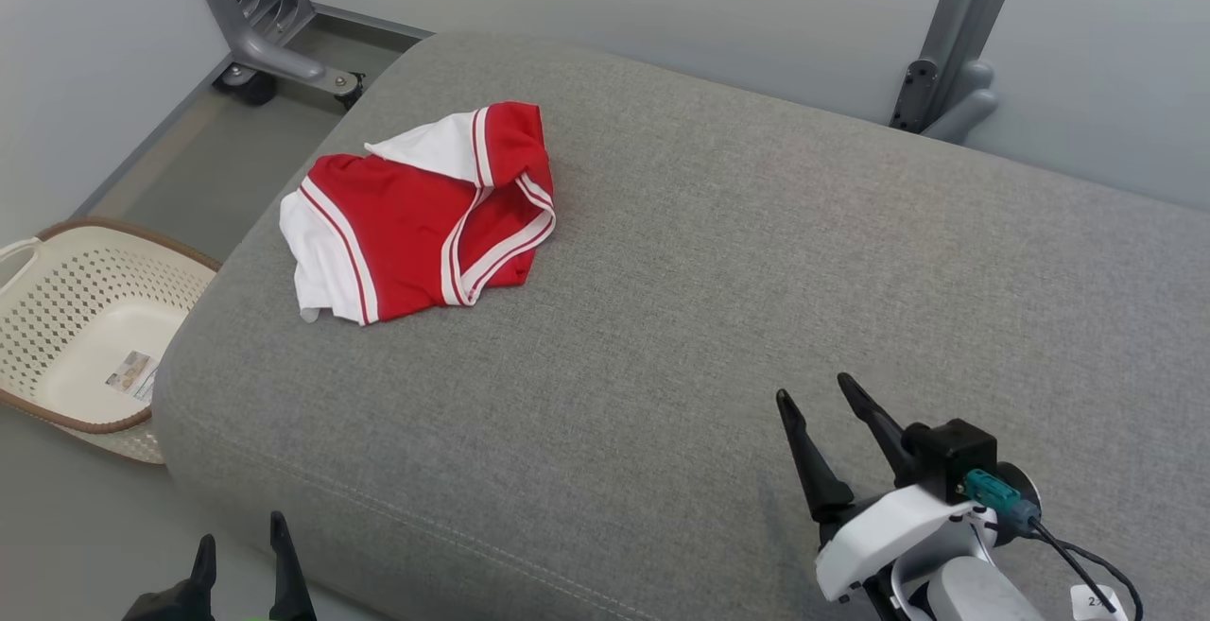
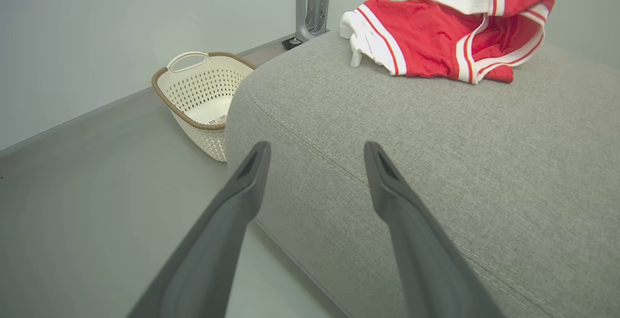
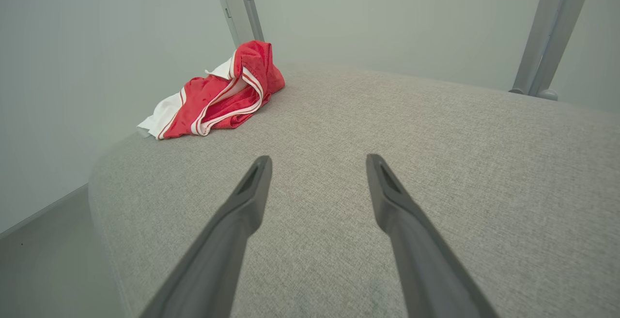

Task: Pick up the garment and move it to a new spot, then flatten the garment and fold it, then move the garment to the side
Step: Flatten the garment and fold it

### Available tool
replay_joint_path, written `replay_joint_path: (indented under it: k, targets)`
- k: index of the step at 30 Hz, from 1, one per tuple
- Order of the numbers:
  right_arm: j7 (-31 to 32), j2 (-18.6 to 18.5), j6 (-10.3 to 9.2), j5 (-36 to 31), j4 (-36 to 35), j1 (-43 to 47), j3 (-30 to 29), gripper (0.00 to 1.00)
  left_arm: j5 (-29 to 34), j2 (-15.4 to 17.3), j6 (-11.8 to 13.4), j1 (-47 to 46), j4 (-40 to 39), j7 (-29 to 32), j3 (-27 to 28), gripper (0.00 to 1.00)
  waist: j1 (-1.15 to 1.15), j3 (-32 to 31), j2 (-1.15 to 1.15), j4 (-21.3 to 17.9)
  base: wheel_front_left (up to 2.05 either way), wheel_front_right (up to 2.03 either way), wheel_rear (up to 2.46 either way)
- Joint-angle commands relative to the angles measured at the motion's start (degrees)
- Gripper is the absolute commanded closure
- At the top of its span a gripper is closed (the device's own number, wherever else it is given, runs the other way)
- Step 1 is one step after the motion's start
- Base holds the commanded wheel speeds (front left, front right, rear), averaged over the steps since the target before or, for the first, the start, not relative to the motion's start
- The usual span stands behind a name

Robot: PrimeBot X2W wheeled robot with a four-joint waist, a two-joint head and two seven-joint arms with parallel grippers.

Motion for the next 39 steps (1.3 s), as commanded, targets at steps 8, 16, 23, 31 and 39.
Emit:
replay_joint_path:
  k: [8,16,23,31,39]
  targets:
    - [-0.1,-3.5,-0.08,0.5,-0.3,-2.1,-0.5,0.0,-2.4,0.1,-3.4,-7.1,3.6,0.0,1.4,0.0,0.0,5.7,0.0,-5.1,0.0,0.0,0.0]
    - [-0.1,-6.8,-0.08,-0.4,-2.0,-4.6,-1.1,0.0,-1.4,5.5,-7.7,-22.9,10.9,0.0,3.5,0.0,0.0,10.3,0.0,-10.3,0.0,0.0,0.0]
    - [-0.1,-8.2,-0.08,-1.2,-4.3,-6.9,-2.2,0.0,-4.1,12.3,-8.6,-36.2,20.7,3.2,-4.2,0.0,0.0,14.4,0.0,-14.8,0.0,0.0,0.0]
    - [-0.1,-9.4,-0.08,-1.4,-6.2,-8.4,-4.8,0.0,-12.6,17.4,-8.6,-43.7,25.7,10.9,-13.0,0.0,0.0,18.4,0.0,-18.5,0.0,0.0,0.0]
    - [-0.1,-10.1,-0.08,-1.2,-7.7,-9.3,-7.2,0.0,-16.1,20.1,-7.5,-46.2,34.5,14.2,-14.0,0.0,0.0,22.0,0.0,-22.2,0.0,0.0,0.0]
